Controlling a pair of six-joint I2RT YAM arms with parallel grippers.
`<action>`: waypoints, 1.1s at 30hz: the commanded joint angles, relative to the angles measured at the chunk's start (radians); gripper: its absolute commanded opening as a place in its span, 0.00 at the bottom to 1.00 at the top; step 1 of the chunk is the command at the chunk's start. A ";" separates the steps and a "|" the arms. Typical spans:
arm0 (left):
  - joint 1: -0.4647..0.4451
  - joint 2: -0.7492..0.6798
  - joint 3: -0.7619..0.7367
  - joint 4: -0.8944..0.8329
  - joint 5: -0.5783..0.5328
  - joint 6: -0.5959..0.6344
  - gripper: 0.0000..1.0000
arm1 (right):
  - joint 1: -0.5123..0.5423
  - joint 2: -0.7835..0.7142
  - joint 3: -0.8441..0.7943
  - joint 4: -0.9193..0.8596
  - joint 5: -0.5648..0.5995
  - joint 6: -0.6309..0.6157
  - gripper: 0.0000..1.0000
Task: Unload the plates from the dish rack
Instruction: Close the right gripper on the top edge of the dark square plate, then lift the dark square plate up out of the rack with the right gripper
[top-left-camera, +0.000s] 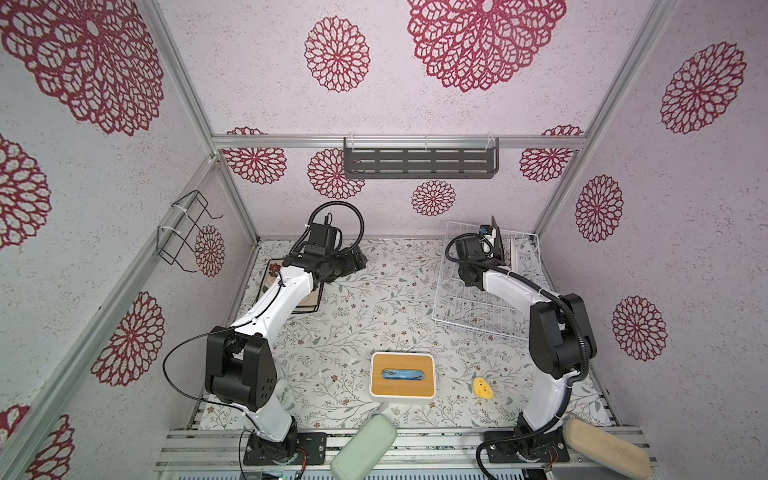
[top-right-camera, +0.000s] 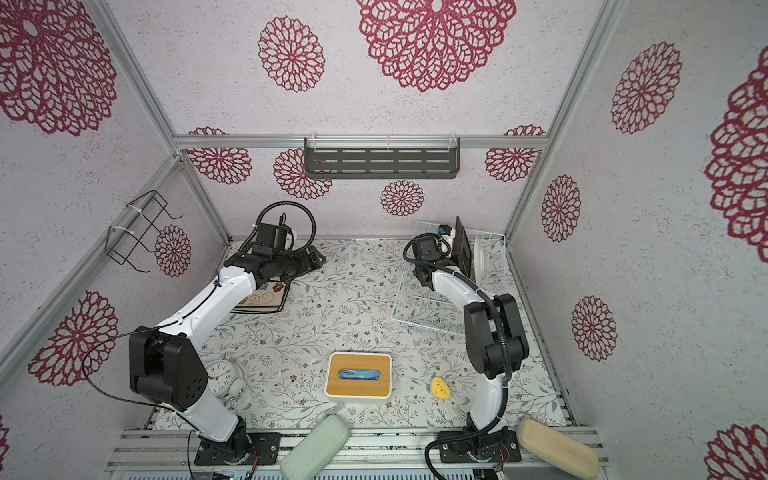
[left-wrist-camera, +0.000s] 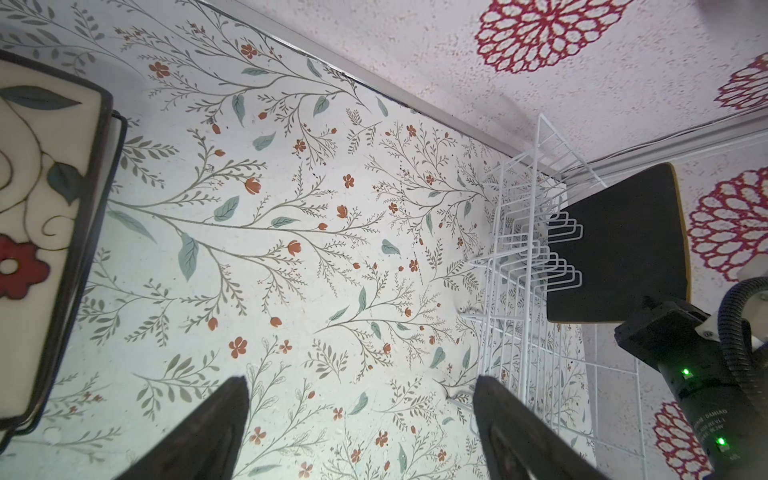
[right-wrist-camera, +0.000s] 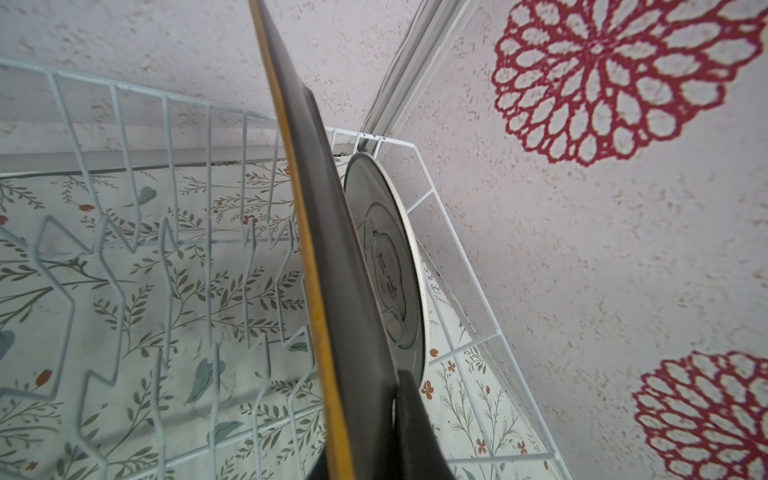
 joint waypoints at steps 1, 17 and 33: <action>-0.007 -0.036 0.016 -0.003 0.001 0.016 0.89 | 0.001 -0.090 -0.006 0.090 0.046 -0.026 0.00; -0.009 -0.054 0.001 0.000 -0.012 0.025 0.89 | 0.024 -0.232 -0.084 0.337 0.047 -0.153 0.00; -0.009 -0.059 0.000 0.006 -0.007 0.023 0.89 | 0.073 -0.296 -0.069 0.382 0.103 -0.211 0.00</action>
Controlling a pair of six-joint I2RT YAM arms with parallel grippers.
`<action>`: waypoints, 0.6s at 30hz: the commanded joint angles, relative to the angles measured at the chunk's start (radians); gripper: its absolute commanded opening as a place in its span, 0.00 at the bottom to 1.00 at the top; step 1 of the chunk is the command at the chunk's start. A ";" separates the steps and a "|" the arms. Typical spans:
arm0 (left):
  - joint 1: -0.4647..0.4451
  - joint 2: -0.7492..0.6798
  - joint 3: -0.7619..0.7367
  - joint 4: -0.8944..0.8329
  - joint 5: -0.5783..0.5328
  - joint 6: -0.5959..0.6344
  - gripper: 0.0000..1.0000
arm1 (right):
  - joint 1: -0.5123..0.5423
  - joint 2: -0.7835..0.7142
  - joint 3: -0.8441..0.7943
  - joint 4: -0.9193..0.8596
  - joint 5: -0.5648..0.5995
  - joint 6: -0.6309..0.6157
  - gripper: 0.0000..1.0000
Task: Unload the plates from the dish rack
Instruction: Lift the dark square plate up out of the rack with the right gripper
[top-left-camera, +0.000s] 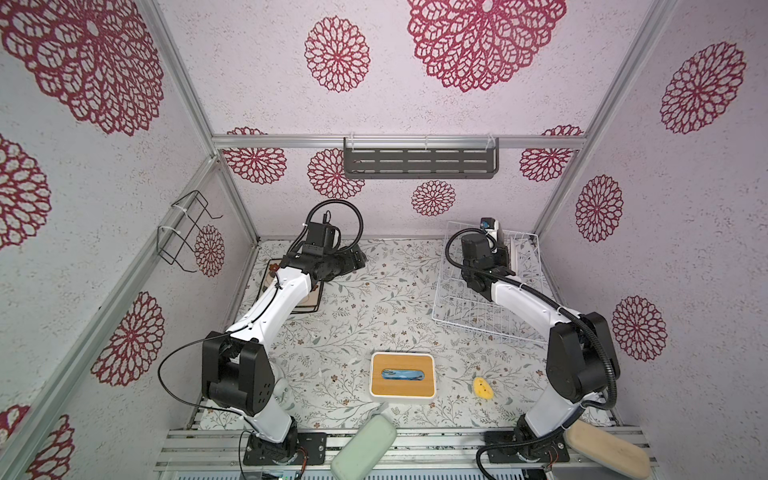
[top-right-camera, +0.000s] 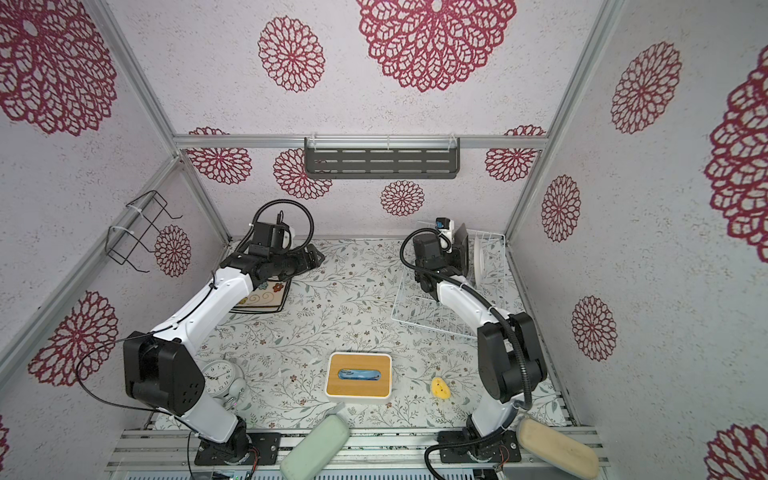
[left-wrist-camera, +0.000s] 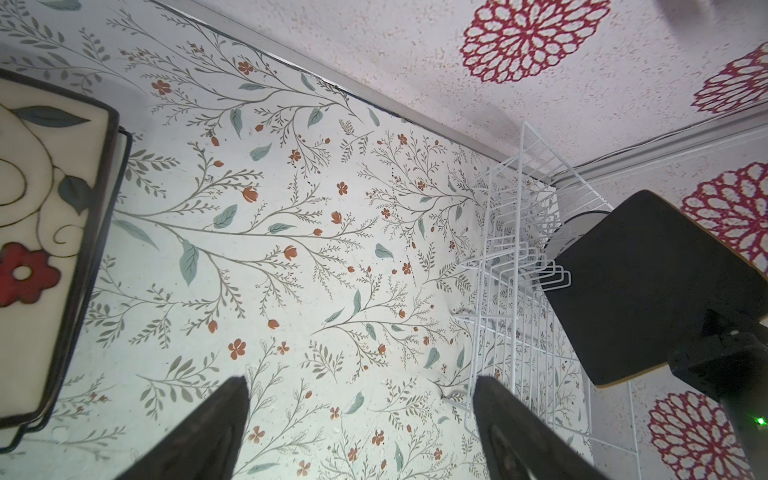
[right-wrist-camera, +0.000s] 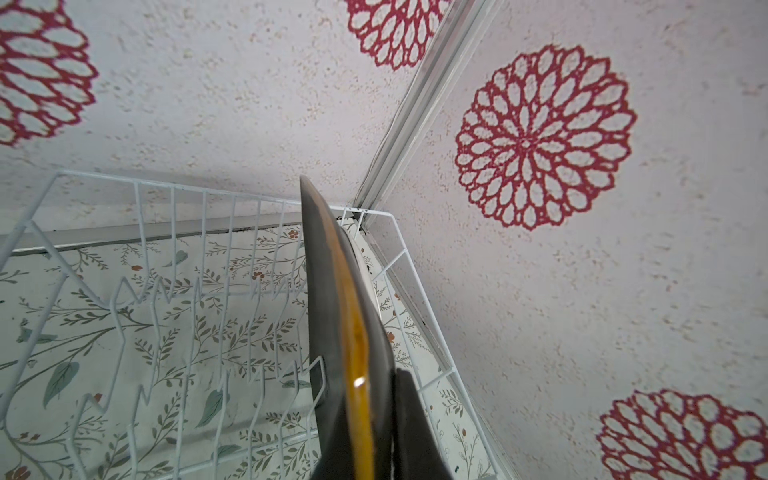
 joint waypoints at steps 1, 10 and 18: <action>-0.009 -0.030 0.001 0.007 -0.002 0.015 0.89 | 0.019 -0.106 0.056 0.159 0.078 -0.014 0.00; -0.010 -0.037 -0.002 0.007 -0.002 0.014 0.89 | 0.062 -0.123 0.076 0.191 0.111 -0.083 0.00; -0.009 -0.047 -0.013 0.034 0.008 0.001 0.89 | 0.104 -0.185 0.086 0.133 0.123 -0.082 0.00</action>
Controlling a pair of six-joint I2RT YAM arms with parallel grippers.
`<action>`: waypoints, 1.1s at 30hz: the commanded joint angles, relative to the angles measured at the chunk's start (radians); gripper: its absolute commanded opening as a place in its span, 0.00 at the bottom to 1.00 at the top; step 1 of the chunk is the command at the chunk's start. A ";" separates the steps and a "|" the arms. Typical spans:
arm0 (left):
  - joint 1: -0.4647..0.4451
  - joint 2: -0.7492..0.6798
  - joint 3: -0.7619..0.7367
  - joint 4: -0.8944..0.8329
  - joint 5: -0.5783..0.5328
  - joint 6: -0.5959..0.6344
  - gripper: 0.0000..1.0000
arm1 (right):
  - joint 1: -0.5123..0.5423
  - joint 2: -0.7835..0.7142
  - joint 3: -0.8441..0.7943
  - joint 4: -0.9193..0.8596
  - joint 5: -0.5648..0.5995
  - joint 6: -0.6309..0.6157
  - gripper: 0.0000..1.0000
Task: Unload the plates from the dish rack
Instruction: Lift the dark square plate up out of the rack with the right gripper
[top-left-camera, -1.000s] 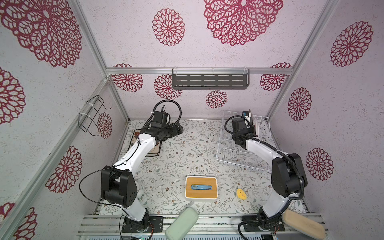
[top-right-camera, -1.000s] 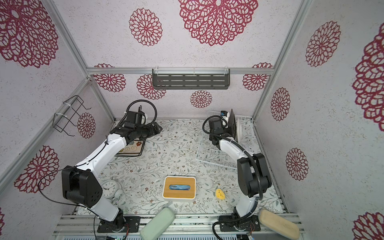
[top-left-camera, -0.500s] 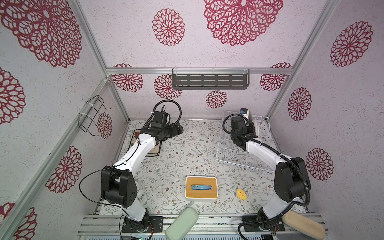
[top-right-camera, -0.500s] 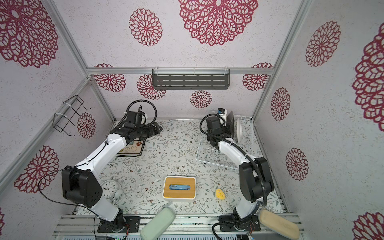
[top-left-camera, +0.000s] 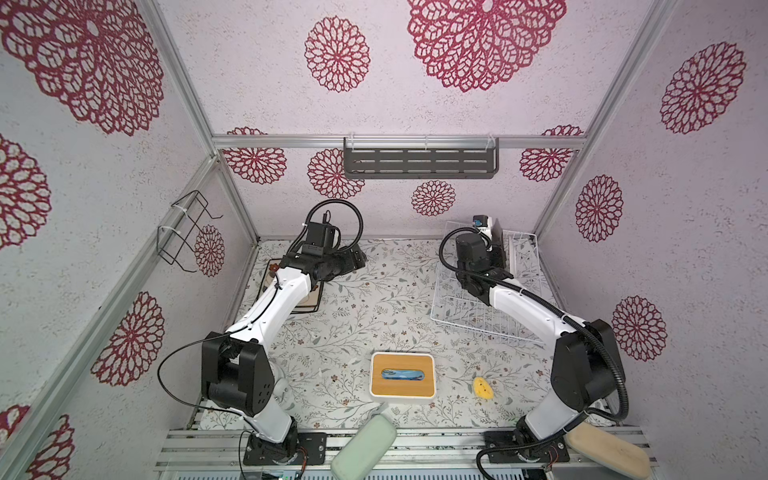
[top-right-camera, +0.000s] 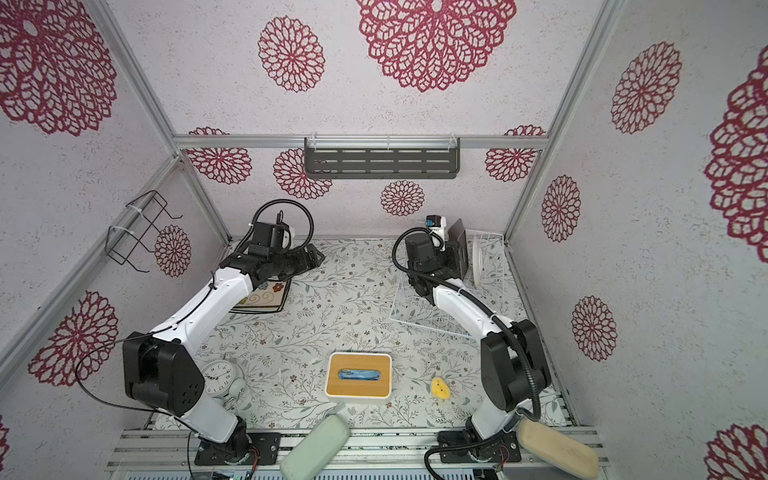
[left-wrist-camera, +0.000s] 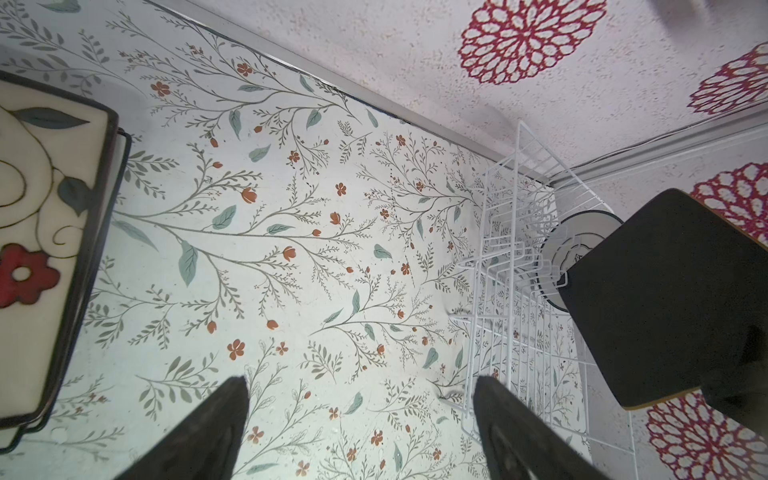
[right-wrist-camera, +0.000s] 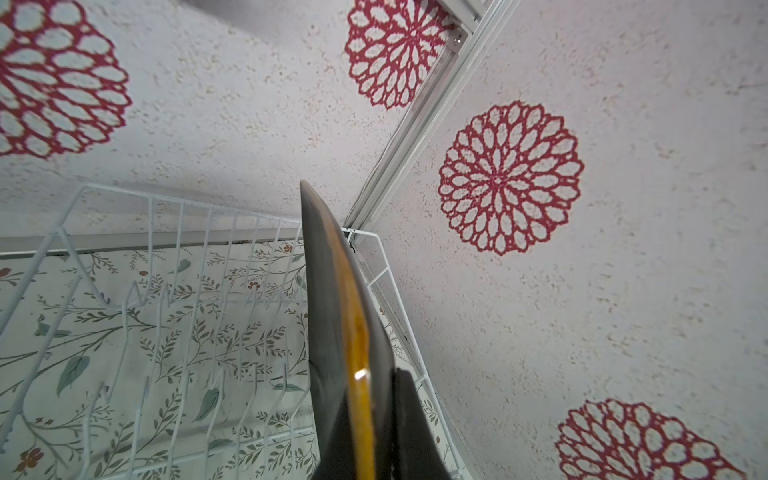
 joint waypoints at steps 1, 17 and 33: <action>-0.010 -0.044 -0.012 0.035 0.008 0.003 0.89 | 0.036 -0.133 0.089 0.106 0.050 0.029 0.00; -0.011 -0.052 -0.038 0.092 0.055 -0.034 0.90 | 0.151 -0.284 0.099 -0.014 0.034 0.112 0.00; 0.119 -0.078 -0.237 0.405 0.330 -0.290 0.90 | 0.155 -0.591 -0.148 0.140 -0.417 0.575 0.00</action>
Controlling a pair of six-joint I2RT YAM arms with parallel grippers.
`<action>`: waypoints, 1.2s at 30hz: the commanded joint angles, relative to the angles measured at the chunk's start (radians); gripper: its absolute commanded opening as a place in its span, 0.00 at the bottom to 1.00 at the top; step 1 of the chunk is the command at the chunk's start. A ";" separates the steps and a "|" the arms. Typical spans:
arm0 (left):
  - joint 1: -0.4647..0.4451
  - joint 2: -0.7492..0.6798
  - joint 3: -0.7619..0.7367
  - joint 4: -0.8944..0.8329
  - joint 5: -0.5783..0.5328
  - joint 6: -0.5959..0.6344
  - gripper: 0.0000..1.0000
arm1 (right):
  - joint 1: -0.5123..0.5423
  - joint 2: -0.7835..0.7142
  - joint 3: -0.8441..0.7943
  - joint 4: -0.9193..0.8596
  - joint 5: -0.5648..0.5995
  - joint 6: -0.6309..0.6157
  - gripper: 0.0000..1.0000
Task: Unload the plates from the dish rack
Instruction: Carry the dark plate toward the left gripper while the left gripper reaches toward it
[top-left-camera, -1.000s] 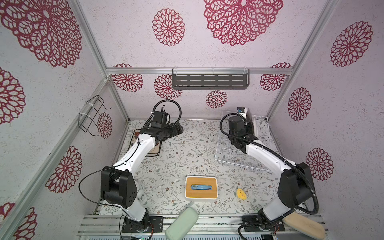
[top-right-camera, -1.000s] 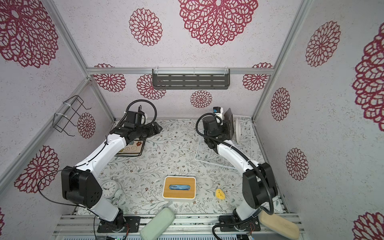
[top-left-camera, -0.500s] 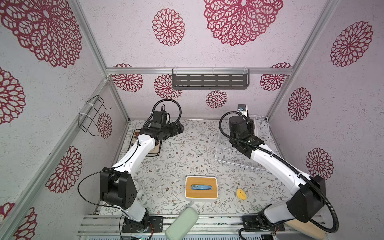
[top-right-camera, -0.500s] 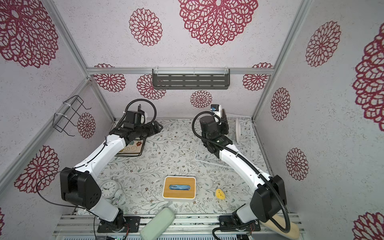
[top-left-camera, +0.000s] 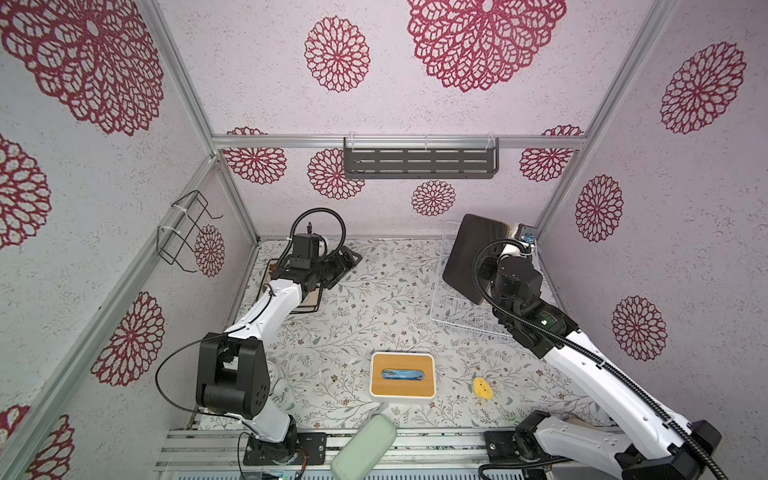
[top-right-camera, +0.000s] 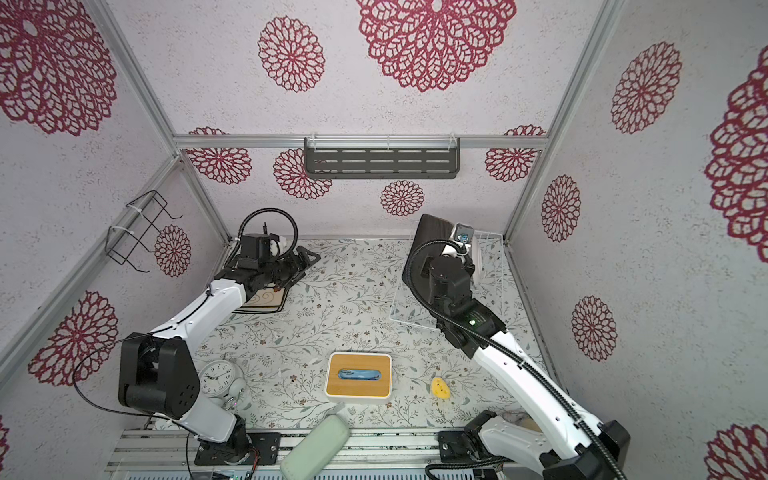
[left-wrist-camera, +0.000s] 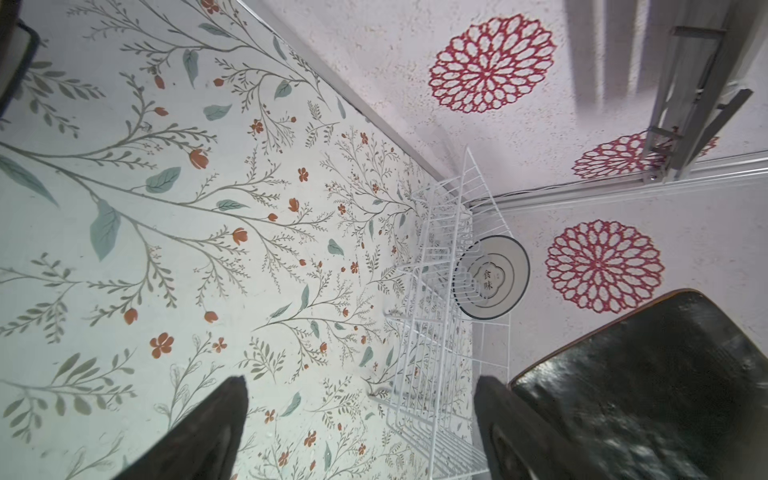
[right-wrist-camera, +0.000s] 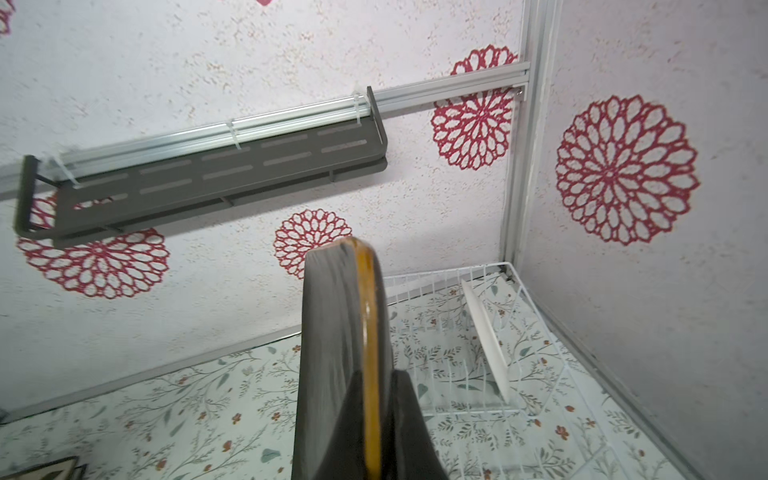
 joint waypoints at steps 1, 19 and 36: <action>0.011 -0.050 -0.026 0.109 0.062 -0.050 0.90 | -0.006 -0.038 0.025 0.227 -0.103 0.174 0.00; 0.100 -0.188 -0.263 0.281 -0.003 -0.179 0.91 | -0.021 0.263 -0.120 0.751 -0.310 0.659 0.00; 0.088 -0.209 -0.455 0.596 -0.009 -0.395 0.90 | 0.081 0.584 0.010 0.966 -0.290 0.874 0.00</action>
